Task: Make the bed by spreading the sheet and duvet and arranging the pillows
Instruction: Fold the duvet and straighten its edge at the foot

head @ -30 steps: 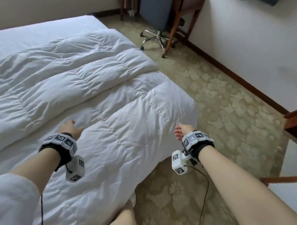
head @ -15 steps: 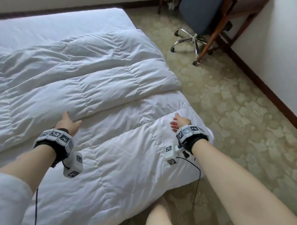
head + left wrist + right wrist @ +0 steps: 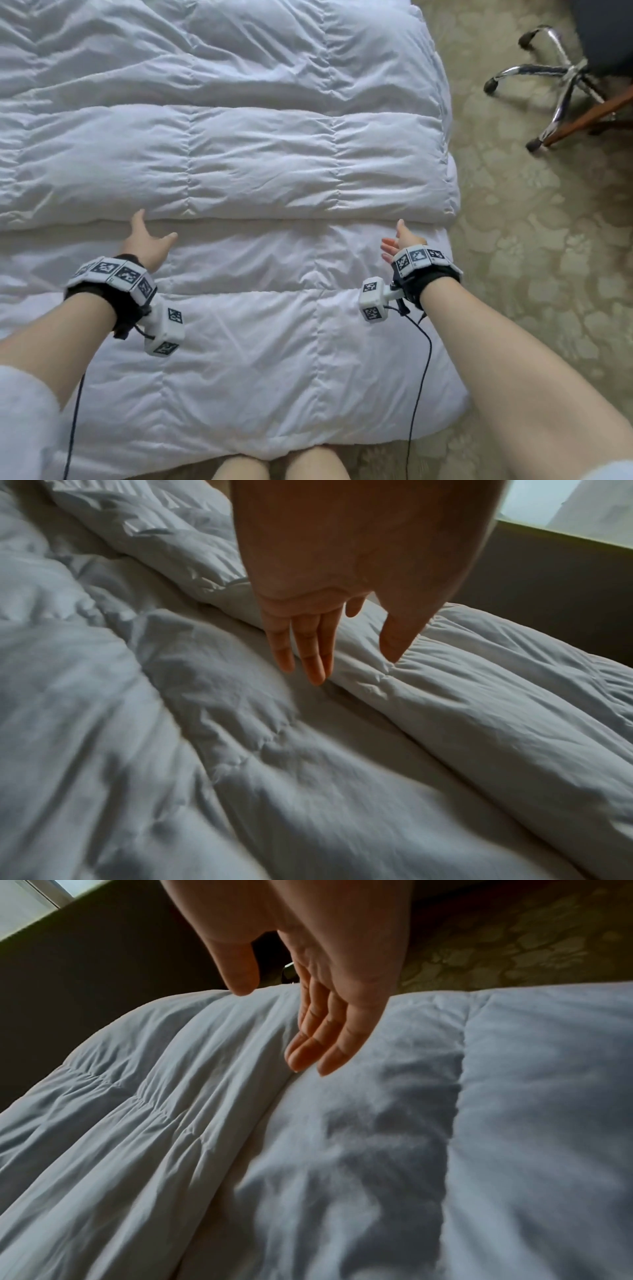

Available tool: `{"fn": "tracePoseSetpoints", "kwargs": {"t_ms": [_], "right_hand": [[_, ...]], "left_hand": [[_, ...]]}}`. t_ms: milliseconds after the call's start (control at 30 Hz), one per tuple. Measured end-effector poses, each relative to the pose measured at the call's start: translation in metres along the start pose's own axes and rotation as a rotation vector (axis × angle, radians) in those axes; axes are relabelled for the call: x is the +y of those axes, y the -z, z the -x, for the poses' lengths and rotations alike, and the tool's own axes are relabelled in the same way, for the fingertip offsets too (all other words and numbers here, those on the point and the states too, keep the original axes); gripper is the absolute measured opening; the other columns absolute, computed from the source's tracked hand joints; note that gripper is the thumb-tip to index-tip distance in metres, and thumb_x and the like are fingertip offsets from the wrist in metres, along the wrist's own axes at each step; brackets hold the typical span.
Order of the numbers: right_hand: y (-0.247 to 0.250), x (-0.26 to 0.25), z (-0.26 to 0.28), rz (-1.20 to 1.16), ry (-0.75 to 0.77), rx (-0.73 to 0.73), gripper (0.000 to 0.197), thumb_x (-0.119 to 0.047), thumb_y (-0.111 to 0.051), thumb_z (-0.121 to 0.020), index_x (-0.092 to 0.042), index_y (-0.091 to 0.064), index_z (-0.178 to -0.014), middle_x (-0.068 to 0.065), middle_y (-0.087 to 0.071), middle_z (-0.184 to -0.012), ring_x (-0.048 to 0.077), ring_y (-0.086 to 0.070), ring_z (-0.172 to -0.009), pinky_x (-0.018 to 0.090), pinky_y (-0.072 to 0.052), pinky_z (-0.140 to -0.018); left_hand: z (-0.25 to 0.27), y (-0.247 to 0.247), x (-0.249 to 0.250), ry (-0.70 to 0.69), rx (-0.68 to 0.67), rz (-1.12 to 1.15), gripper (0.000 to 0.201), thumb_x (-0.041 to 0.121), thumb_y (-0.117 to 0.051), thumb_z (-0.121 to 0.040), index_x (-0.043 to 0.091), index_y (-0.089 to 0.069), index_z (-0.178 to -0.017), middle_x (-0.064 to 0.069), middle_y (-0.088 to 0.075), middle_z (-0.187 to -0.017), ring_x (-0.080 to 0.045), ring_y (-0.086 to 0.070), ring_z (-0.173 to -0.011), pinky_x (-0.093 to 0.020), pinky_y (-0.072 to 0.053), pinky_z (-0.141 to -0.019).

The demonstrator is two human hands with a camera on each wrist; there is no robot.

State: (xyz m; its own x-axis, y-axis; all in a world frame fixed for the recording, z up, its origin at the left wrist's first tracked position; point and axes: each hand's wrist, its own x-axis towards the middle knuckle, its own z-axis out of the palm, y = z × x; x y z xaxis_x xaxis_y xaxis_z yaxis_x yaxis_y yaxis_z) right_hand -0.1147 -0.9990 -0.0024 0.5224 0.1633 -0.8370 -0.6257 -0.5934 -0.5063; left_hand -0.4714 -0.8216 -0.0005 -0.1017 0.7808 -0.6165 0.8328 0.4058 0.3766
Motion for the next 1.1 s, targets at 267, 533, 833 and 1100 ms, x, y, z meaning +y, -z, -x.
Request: {"fn": "tracePoseSetpoints", "kwargs": {"t_ms": [267,533,833,1100], "right_hand": [[-0.036,-0.041,-0.064,-0.063,-0.037,0.016,0.048,-0.039,-0.047,-0.095,-0.005,-0.049,-0.129,0.013,-0.06,-0.125,0.024,-0.062,-0.108,0.035,-0.053,-0.09],[-0.023,-0.072,-0.092,-0.038,-0.113,0.068,0.037,-0.042,-0.044,-0.096,-0.011,-0.049,-0.076,0.001,-0.055,-0.059,0.017,-0.057,-0.053,0.028,-0.054,-0.058],[-0.009,-0.066,-0.101,0.078,-0.172,0.041,0.061,-0.054,-0.046,-0.089,-0.012,-0.039,-0.132,0.007,-0.052,-0.123,0.025,-0.055,-0.104,0.036,-0.048,-0.081],[0.022,-0.143,-0.105,-0.238,0.169,-0.019,0.05,-0.034,-0.052,-0.089,-0.011,-0.045,-0.132,0.009,-0.044,-0.144,0.023,-0.054,-0.114,0.033,-0.051,-0.083]], "left_hand": [[-0.047,-0.015,0.02,0.071,0.016,0.001,0.079,0.026,-0.055,-0.092,0.025,-0.002,-0.15,-0.024,-0.042,-0.142,-0.042,-0.04,-0.13,-0.043,-0.031,-0.108],[-0.078,-0.024,0.033,0.023,-0.007,-0.136,0.07,0.025,-0.052,-0.093,0.018,-0.012,-0.15,-0.024,-0.04,-0.144,-0.042,-0.039,-0.131,-0.041,-0.033,-0.107],[-0.072,-0.021,0.033,-0.016,0.032,-0.265,0.047,0.014,-0.044,-0.094,0.007,-0.039,-0.14,-0.026,-0.047,-0.138,-0.042,-0.042,-0.127,-0.04,-0.034,-0.105],[-0.038,-0.015,0.063,-0.142,0.098,-0.293,0.044,0.01,-0.044,-0.093,0.005,-0.045,-0.137,-0.025,-0.047,-0.139,-0.042,-0.042,-0.128,-0.038,-0.032,-0.107]]}}
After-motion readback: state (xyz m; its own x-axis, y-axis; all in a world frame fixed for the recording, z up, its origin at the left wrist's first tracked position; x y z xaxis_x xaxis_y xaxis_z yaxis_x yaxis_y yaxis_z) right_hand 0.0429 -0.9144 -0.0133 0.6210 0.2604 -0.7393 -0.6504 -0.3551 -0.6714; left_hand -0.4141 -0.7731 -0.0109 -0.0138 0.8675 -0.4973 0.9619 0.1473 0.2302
